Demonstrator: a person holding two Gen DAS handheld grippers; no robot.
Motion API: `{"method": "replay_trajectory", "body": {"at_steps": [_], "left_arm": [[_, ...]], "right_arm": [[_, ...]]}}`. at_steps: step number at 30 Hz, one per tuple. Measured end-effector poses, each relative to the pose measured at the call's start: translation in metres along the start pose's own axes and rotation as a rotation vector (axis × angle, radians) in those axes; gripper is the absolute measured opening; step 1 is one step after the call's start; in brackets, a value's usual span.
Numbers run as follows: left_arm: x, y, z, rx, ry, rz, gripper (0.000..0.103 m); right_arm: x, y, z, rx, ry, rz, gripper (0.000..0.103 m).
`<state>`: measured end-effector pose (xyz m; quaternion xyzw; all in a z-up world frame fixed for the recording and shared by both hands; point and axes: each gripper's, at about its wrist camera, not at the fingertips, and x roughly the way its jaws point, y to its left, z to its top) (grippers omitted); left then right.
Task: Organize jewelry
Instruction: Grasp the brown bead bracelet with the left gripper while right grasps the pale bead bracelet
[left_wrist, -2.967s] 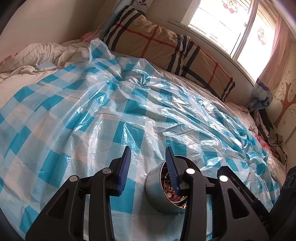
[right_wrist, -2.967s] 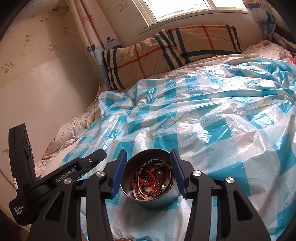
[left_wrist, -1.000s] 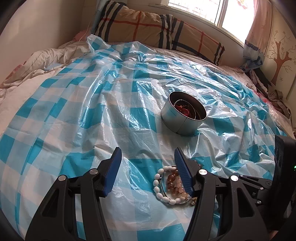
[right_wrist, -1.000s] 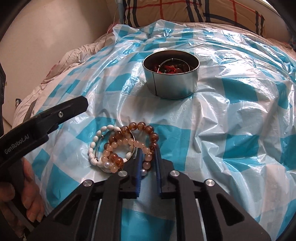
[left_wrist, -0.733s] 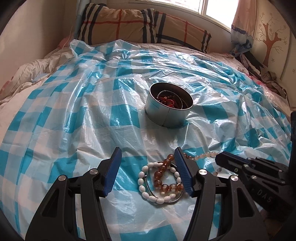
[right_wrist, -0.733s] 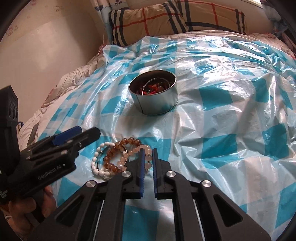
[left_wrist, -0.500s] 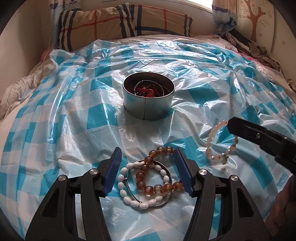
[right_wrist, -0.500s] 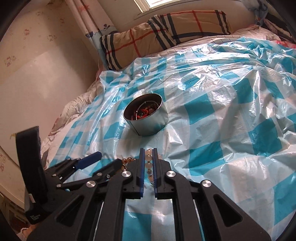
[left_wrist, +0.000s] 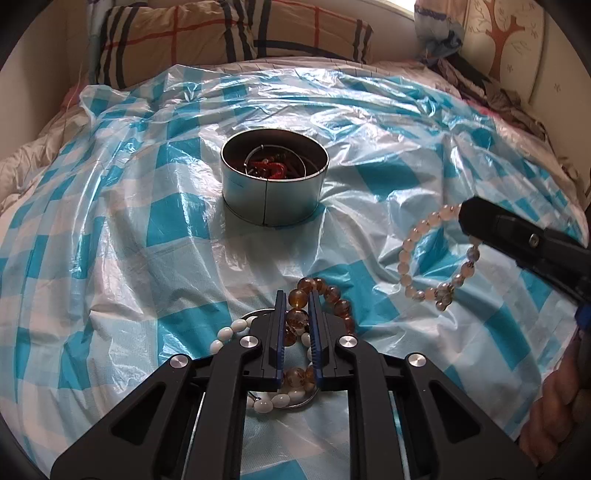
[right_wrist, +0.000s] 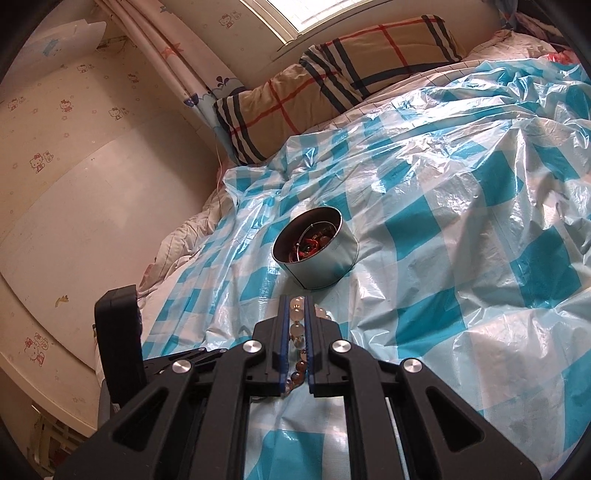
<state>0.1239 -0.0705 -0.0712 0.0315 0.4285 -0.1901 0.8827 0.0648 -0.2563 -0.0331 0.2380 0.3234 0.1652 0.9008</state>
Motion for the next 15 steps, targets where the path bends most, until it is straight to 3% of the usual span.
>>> {"method": "replay_trajectory", "body": {"at_steps": [7,15], "left_arm": [[-0.037,0.015,0.004,-0.132,-0.16,-0.091,0.011],[-0.065,0.013,0.008,-0.181,-0.285,-0.078,0.011]], "right_arm": [[-0.004,0.003,0.001,-0.01,-0.024,0.03,0.009],[-0.006,0.01,0.003,-0.014,-0.045,0.103,0.009]]}}
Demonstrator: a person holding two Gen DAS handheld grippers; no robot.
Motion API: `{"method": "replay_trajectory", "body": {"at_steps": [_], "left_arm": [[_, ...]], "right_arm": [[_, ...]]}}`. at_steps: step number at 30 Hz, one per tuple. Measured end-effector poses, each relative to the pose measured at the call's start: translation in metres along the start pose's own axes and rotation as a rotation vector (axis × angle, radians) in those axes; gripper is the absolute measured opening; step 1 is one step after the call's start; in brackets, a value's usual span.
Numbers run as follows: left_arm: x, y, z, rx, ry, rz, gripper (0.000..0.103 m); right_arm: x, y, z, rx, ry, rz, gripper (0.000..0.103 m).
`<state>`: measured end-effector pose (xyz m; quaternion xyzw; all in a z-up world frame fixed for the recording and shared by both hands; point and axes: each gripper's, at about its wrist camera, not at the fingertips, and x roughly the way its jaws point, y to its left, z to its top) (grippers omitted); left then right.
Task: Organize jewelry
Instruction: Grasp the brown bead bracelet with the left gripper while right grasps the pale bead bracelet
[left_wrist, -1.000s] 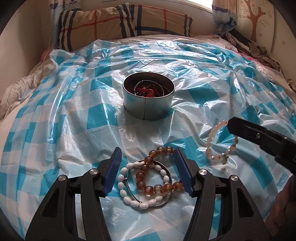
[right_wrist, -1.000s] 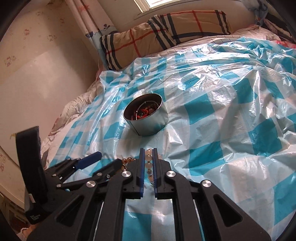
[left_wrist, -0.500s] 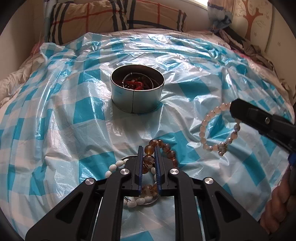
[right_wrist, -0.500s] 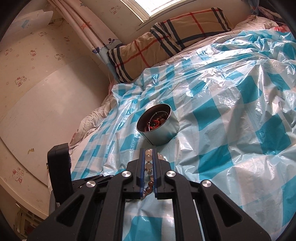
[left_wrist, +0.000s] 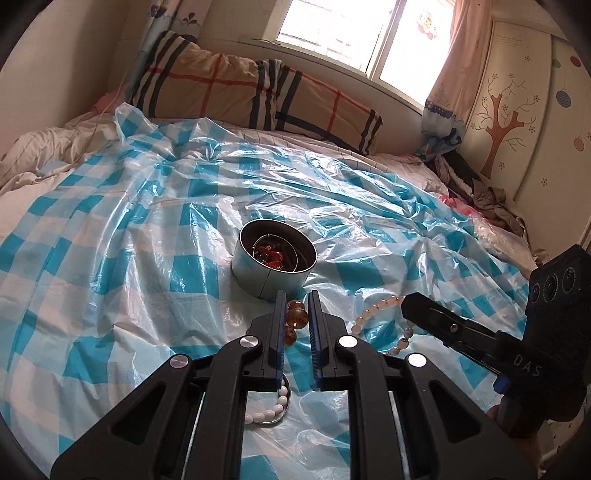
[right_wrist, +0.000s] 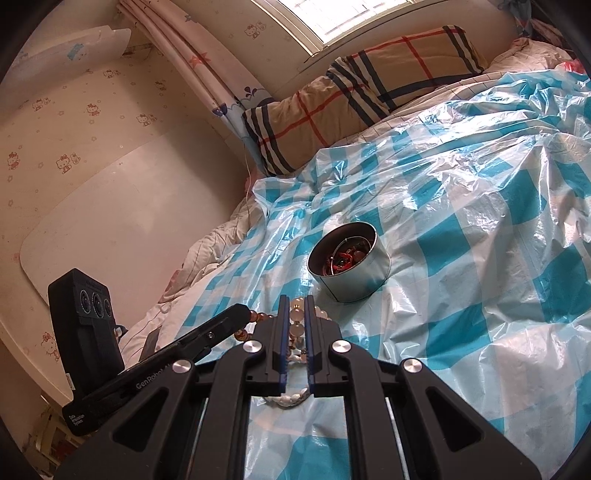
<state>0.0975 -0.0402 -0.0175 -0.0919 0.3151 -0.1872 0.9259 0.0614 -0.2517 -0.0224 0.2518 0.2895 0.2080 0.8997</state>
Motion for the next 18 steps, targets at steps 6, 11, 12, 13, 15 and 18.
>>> {"method": "replay_trajectory", "body": {"at_steps": [6,11,12,13,15,18], "left_arm": [[-0.01,0.004,0.009,-0.031,-0.045,-0.008,0.011],[-0.009,-0.001,0.013,-0.022,-0.062,-0.007,0.011],[-0.008,-0.002,0.014,-0.018,-0.064,-0.005,0.011],[-0.007,-0.003,0.015,-0.016,-0.065,-0.004,0.011],[-0.005,-0.004,0.018,-0.013,-0.069,-0.002,0.011],[-0.001,-0.007,0.021,-0.008,-0.073,0.001,0.011]], "right_arm": [[-0.002,-0.001,0.006,0.035,-0.031,0.043,0.009],[-0.002,-0.001,0.011,0.056,-0.059,0.067,0.009],[-0.001,0.0,0.012,0.055,-0.062,0.07,0.009],[0.0,0.001,0.013,0.055,-0.065,0.072,0.009],[0.002,0.002,0.016,0.053,-0.069,0.075,0.009],[0.006,0.002,0.02,0.052,-0.073,0.082,0.009]]}}
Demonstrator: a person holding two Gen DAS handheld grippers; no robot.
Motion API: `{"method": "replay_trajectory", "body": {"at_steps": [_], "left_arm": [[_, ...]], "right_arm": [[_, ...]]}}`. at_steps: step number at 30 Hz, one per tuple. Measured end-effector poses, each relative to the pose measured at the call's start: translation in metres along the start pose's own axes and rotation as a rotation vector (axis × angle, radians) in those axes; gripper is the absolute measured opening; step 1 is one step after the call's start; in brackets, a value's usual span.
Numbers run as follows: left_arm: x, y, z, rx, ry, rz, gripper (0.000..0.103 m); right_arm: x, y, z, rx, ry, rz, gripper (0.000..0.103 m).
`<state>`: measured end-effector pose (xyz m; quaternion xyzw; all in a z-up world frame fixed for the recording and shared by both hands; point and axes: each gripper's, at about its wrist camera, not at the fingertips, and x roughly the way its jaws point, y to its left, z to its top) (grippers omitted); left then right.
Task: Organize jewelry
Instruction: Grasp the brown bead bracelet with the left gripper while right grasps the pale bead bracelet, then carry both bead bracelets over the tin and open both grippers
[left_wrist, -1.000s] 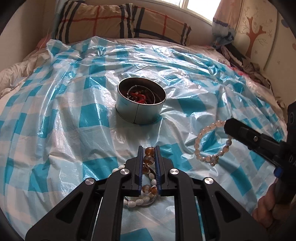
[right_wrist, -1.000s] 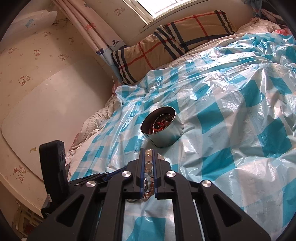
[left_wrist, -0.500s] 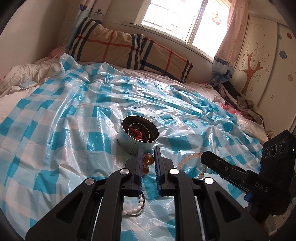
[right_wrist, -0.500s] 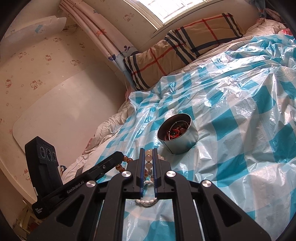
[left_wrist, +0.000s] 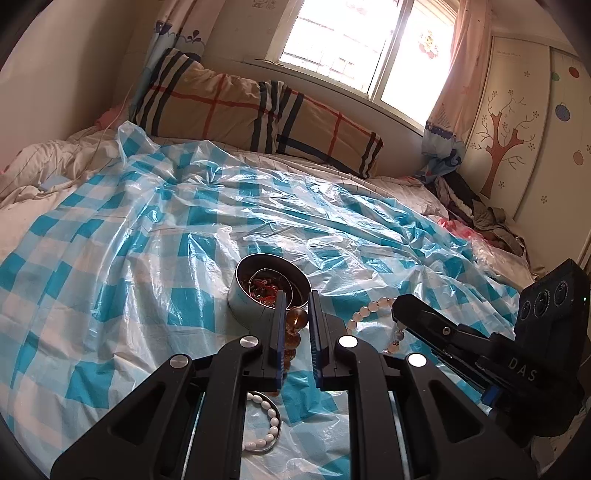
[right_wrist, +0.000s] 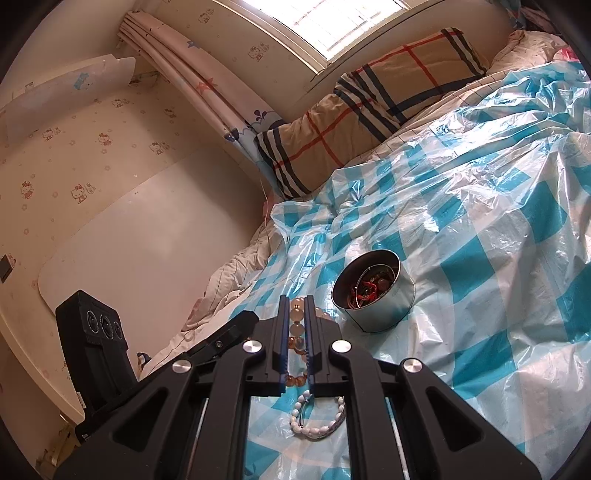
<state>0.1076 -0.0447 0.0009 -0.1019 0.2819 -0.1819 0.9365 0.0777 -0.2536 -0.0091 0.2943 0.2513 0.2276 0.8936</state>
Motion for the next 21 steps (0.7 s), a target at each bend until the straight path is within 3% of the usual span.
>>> {"method": "replay_trajectory", "body": {"at_steps": [21], "left_arm": [[0.032,-0.005,0.028,0.032,-0.042,0.026,0.011]], "right_arm": [[0.038,-0.009,0.033,0.01,-0.045,0.012,0.009]]}}
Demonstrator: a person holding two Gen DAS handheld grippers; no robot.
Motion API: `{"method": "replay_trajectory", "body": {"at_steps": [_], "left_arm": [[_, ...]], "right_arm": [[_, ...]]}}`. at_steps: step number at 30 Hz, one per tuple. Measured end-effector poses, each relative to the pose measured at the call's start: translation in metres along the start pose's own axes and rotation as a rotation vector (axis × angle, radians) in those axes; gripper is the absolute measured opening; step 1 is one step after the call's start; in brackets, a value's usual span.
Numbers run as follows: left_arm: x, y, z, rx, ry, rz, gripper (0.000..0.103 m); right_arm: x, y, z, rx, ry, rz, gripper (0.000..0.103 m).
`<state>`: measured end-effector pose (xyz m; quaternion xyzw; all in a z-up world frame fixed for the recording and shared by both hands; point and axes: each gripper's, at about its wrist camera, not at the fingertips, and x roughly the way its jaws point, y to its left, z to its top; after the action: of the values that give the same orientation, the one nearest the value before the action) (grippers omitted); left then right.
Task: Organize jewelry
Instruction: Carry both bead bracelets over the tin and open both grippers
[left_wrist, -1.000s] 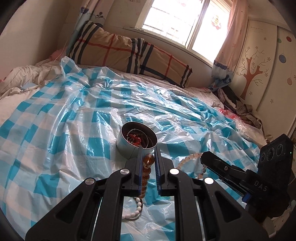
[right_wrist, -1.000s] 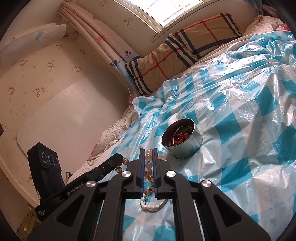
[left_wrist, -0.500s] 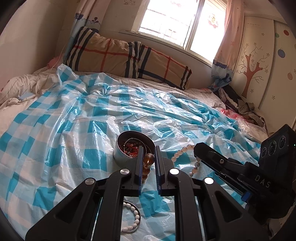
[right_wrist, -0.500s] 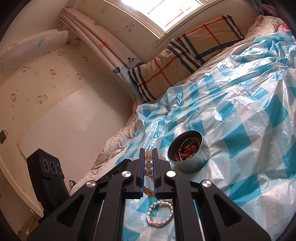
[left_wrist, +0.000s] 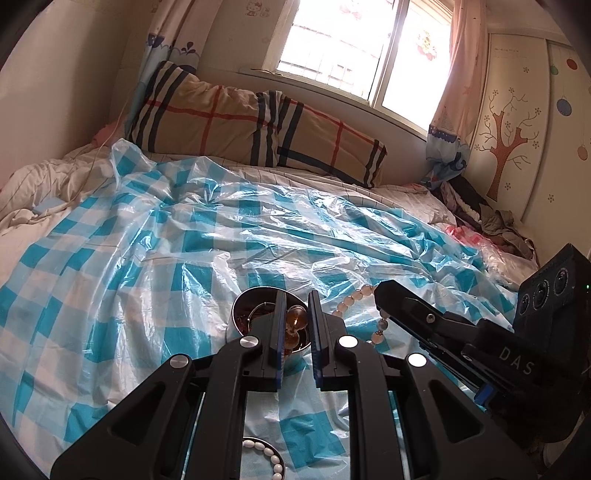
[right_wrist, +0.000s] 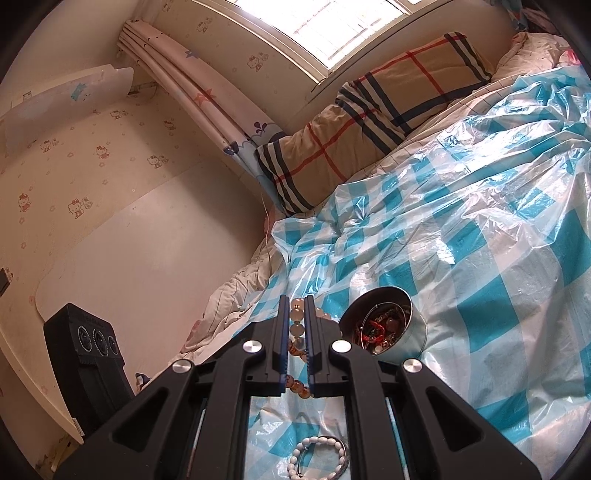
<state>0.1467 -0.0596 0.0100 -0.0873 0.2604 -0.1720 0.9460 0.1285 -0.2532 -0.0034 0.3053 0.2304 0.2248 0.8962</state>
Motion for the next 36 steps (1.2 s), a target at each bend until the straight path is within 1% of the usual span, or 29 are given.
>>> {"method": "replay_trajectory", "body": {"at_steps": [16,21,23,24,25,26,27,28,29,31,34,36], "left_arm": [[0.038,0.003,0.021,-0.03,-0.005,-0.015,0.011],[0.052,0.005,0.026,-0.052,-0.004,-0.031,0.011],[0.059,0.007,0.026,-0.061,0.002,-0.039,0.011],[0.065,0.009,0.026,-0.064,0.015,-0.045,0.011],[0.074,0.011,0.025,-0.067,0.047,-0.05,0.011],[0.085,0.013,0.022,-0.071,0.097,-0.038,0.011],[0.097,0.019,0.018,-0.093,0.143,-0.02,0.012],[0.103,0.028,0.014,-0.126,0.173,-0.006,0.012],[0.107,0.034,0.009,-0.144,0.189,0.013,0.012],[0.107,0.042,0.007,-0.142,0.191,0.05,0.012],[0.1,0.053,0.01,-0.168,0.168,0.06,0.012],[0.097,0.058,0.01,-0.174,0.166,0.066,0.013]], "right_arm": [[0.027,-0.012,0.011,0.001,0.013,-0.012,0.009],[0.036,-0.016,0.014,-0.006,0.021,-0.019,0.009],[0.041,-0.018,0.015,-0.012,0.024,-0.029,0.009],[0.044,-0.019,0.016,-0.013,0.027,-0.033,0.009],[0.047,-0.02,0.016,-0.014,0.033,-0.037,0.009],[0.053,-0.022,0.016,-0.018,0.046,-0.046,0.011],[0.059,-0.024,0.015,-0.015,0.069,-0.052,0.019],[0.064,-0.029,0.014,0.0,0.083,-0.077,0.025],[0.067,-0.034,0.013,0.022,0.088,-0.078,0.036],[0.065,-0.039,0.013,0.03,0.079,-0.083,0.036],[0.059,-0.04,0.016,0.03,0.054,-0.088,0.036],[0.06,-0.041,0.015,0.03,0.057,-0.097,0.036]]}}
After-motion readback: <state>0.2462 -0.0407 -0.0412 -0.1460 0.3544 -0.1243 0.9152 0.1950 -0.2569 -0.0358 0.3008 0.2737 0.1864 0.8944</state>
